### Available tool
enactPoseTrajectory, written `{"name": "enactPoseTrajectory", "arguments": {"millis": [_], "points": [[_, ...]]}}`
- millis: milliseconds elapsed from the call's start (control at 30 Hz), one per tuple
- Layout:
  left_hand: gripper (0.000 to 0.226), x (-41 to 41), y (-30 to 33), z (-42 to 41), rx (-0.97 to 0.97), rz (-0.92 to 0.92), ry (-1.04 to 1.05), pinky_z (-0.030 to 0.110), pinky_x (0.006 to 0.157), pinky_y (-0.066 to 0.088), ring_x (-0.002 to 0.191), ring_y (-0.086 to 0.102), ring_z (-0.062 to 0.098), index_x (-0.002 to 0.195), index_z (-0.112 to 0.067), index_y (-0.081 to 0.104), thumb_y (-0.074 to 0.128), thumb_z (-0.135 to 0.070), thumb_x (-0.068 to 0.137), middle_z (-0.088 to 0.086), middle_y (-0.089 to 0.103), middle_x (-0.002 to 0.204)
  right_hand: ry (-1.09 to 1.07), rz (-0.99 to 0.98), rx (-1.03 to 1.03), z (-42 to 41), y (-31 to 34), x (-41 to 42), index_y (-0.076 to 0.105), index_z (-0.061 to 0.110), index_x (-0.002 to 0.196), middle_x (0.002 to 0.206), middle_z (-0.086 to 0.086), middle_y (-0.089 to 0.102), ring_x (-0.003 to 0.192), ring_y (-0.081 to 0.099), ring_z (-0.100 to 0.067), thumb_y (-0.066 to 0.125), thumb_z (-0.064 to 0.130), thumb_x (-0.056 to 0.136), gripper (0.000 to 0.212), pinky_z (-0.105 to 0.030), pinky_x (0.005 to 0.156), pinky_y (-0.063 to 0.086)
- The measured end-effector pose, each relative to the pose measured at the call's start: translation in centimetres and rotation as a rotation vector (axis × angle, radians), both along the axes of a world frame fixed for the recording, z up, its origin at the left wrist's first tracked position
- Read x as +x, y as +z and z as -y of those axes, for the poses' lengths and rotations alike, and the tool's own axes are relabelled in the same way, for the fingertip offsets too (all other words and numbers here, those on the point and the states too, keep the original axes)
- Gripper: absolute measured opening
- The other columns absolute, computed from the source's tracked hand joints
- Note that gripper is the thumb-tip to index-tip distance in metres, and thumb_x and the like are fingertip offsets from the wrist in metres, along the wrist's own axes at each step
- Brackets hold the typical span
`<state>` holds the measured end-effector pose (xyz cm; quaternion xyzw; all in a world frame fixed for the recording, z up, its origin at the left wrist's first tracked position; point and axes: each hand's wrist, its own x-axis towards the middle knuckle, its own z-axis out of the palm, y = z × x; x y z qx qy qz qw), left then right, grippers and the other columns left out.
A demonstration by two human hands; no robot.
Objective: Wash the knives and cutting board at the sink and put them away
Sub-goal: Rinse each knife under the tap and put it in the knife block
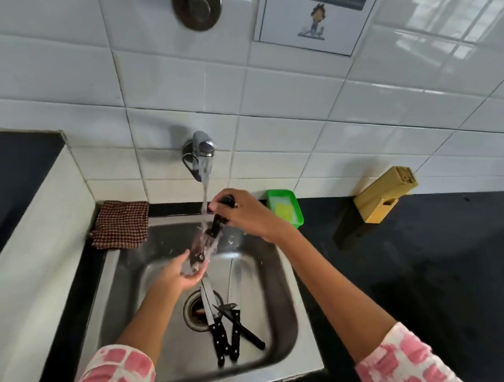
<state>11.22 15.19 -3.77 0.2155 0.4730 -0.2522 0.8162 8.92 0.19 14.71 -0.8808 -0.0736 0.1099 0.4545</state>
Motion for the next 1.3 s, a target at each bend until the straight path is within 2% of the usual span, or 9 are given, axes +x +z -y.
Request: {"name": "enactPoseTrajectory", "arguments": {"millis": [100,167,333,533,667,800,900,1133,1300], "points": [[0.040,0.1,1.6,1.5,0.048,-0.001,-0.023,0.036,0.062,0.055,0.089,0.059,0.033,0.128,0.002,0.044,0.055,-0.008,0.091,0.027,0.051,0.104,-0.094,0.078,0.095,2.8,1.2,-0.1,0.067,0.011,0.096,0.092,0.000,0.065,0.095,0.064,-0.020,0.062,0.014,0.088,0.010,-0.041,0.094,0.051],[0.034,-0.2,1.9,2.0,0.107,-0.023,-0.001,0.035,0.074,0.057,0.102,0.059,0.034,0.127,0.002,0.046,0.049,-0.006,0.094,0.023,0.053,0.117,-0.205,0.137,0.156,4.1,1.4,-0.4,0.067,0.018,0.087,0.090,-0.003,0.068,0.094,0.066,-0.023,0.065,0.017,0.085,0.004,-0.043,0.089,0.053],[0.031,-2.6,2.1,5.1,0.470,-0.007,-0.368,0.052,0.104,0.036,0.127,0.044,0.032,0.125,0.002,0.046,0.036,-0.007,0.097,0.014,0.047,0.132,-0.328,0.264,0.016,7.4,1.0,-2.7,0.066,0.010,0.095,0.082,0.004,0.063,0.072,0.056,-0.007,0.061,0.021,0.088,0.014,-0.005,0.066,0.043],[0.045,-3.7,3.4,14.8,0.789,0.318,-0.599,0.049,0.104,0.034,0.131,0.039,0.037,0.135,-0.001,0.042,0.039,-0.017,0.093,0.021,0.040,0.143,-0.587,0.208,0.113,16.7,-0.2,-5.3,0.062,0.011,0.090,0.077,0.004,0.059,0.078,0.061,-0.017,0.078,0.020,0.073,0.024,-0.036,0.077,0.056],[0.034,-1.8,6.1,26.0,1.023,0.649,-0.734,0.039,0.097,0.043,0.118,0.053,0.036,0.121,0.004,0.056,0.043,-0.013,0.094,0.023,0.056,0.126,-0.745,0.264,0.102,26.2,2.6,-8.2,0.067,0.012,0.082,0.081,0.001,0.067,0.076,0.061,-0.009,0.080,0.014,0.069,0.019,-0.015,0.068,0.047],[0.035,0.2,7.1,35.7,1.234,1.084,-0.965,0.035,0.102,0.037,0.119,0.052,0.029,0.123,-0.001,0.056,0.054,-0.012,0.090,0.017,0.058,0.126,-0.985,0.392,0.097,33.1,5.6,-10.6,0.069,0.017,0.082,0.075,0.007,0.069,0.073,0.065,-0.005,0.074,0.018,0.077,0.007,-0.013,0.065,0.050],[0.048,2.0,9.0,42.4,1.165,1.286,-1.144,0.032,0.102,0.035,0.125,0.047,0.028,0.133,-0.002,0.045,0.059,-0.009,0.087,0.014,0.050,0.135,-1.172,0.582,-0.044,37.1,8.0,-11.8,0.066,0.019,0.094,0.071,0.019,0.058,0.067,0.057,0.006,0.069,0.026,0.083,0.014,0.002,0.059,0.041],[0.109,7.4,12.5,51.7,1.127,1.464,-1.235,0.030,0.105,0.031,0.137,0.033,0.026,0.149,-0.007,-0.002,0.077,-0.010,0.073,0.012,0.027,0.152,-1.328,0.914,-0.053,41.7,13.0,-11.0,0.060,0.024,0.088,0.069,0.019,0.059,0.063,0.060,0.004,0.068,0.030,0.083,0.011,-0.005,0.063,0.046],[0.093,9.4,12.0,53.6,1.140,1.479,-1.131,0.033,0.102,0.036,0.130,0.042,0.028,0.144,-0.006,0.028,0.081,-0.010,0.067,0.012,0.043,0.143,-1.308,0.869,-0.023,43.0,12.6,-9.3,0.063,0.019,0.090,0.067,0.016,0.059,0.063,0.060,0.005,0.068,0.029,0.083,0.013,-0.005,0.061,0.046]]}}
